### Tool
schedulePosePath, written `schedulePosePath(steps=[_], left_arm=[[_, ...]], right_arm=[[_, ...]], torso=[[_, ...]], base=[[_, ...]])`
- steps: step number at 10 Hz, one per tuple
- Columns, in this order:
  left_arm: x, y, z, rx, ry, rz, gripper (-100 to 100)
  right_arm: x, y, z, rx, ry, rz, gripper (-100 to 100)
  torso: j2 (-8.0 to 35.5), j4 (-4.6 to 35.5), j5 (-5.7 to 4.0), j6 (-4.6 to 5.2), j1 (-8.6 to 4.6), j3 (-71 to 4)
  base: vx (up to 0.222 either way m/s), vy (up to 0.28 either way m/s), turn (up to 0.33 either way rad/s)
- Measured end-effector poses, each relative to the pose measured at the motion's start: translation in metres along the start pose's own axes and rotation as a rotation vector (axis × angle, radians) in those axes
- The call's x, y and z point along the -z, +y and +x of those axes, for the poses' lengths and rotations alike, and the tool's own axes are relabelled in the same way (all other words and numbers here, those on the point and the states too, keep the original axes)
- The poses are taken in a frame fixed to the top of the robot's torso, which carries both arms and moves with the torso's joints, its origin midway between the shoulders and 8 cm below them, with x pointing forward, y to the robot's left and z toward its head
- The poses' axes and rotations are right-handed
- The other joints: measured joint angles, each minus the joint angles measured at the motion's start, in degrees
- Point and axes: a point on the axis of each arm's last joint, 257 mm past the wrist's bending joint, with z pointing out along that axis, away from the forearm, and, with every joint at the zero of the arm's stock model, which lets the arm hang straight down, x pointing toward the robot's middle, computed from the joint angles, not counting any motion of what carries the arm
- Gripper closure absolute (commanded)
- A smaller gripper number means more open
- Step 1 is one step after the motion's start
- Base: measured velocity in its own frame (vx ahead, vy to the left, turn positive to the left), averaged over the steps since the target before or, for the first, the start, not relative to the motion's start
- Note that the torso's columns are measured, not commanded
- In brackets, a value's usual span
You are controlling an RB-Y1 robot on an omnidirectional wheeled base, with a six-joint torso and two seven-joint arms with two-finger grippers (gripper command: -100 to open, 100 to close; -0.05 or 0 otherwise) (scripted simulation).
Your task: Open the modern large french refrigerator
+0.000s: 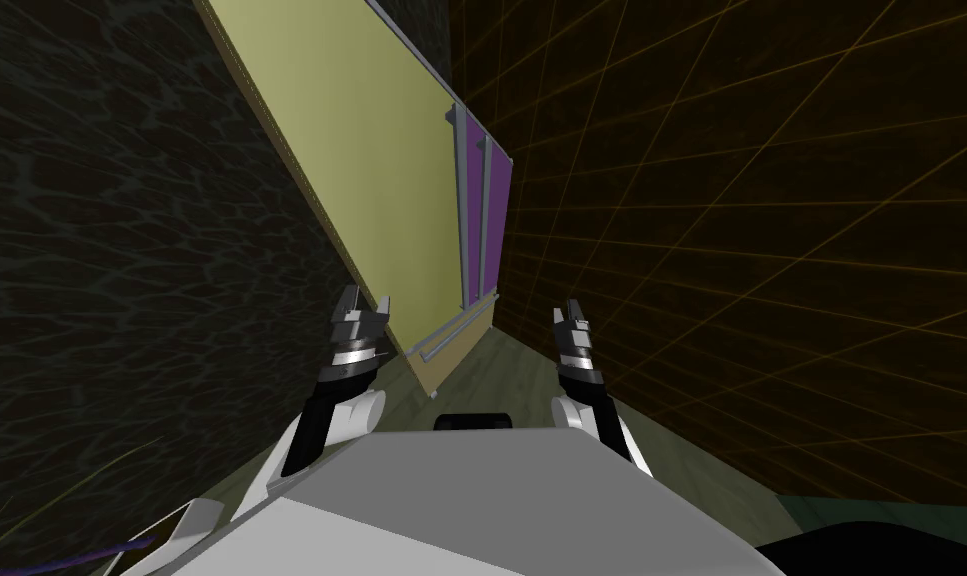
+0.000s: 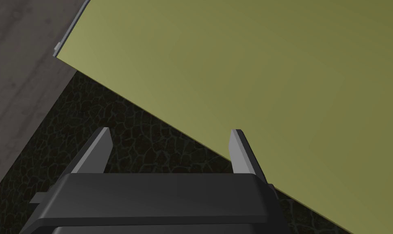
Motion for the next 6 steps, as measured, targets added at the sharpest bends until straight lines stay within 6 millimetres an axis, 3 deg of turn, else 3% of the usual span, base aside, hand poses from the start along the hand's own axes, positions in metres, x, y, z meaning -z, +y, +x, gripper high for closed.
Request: schedulePosePath(steps=[2,6], left_arm=[[0.0000,0.0000,0.0000,0.000,0.000,0.000,0],[0.0000,-0.0001,0.0000,0.000,0.000,0.000,0]], right_arm=[[0.0000,0.0000,0.0000,0.000,0.000,0.000,0],[0.0000,0.0001,0.0000,0.000,0.000,0.000,0]], torso=[[6.0,6.0,0.00,0.00,0.00,-12.0],[22.7,22.7,0.00,0.00,0.00,-45.4]], base=[[0.000,0.000,0.000],[0.000,0.000,0.000]])
